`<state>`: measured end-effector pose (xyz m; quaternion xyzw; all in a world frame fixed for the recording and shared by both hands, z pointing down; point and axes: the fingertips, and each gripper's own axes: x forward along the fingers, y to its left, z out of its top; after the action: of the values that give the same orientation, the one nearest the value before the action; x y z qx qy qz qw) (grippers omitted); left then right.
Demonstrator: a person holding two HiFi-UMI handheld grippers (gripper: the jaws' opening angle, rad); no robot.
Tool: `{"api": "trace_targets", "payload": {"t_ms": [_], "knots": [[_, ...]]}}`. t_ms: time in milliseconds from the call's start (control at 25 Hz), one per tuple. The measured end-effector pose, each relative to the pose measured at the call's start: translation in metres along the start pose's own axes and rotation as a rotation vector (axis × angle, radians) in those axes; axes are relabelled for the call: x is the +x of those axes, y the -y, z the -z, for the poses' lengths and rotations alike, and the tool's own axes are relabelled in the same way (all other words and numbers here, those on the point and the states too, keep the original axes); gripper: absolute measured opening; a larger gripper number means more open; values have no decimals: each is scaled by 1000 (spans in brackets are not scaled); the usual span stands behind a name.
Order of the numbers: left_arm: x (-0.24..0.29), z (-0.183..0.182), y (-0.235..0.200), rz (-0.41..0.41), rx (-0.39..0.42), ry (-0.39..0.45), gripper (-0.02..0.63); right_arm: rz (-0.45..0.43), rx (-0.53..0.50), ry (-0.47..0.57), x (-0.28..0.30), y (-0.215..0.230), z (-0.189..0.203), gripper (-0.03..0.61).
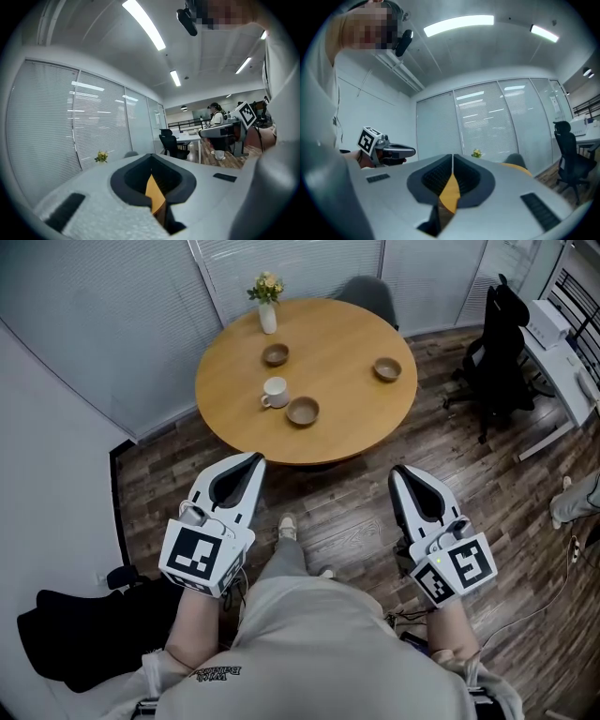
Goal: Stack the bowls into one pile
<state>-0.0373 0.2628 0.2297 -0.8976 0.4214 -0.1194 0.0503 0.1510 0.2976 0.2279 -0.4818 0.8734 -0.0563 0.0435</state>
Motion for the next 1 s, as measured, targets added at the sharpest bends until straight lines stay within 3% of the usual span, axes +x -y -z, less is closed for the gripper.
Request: {"api": "trace_targets", "payload": {"t_ms": [600,1000], "knots": [[44,26,-49,16,11,-28,20,16,-16,-29,62,20,17,32],[79,18,-101,23,2,37,20,37,-48,-67,132,39,30,32]]}}
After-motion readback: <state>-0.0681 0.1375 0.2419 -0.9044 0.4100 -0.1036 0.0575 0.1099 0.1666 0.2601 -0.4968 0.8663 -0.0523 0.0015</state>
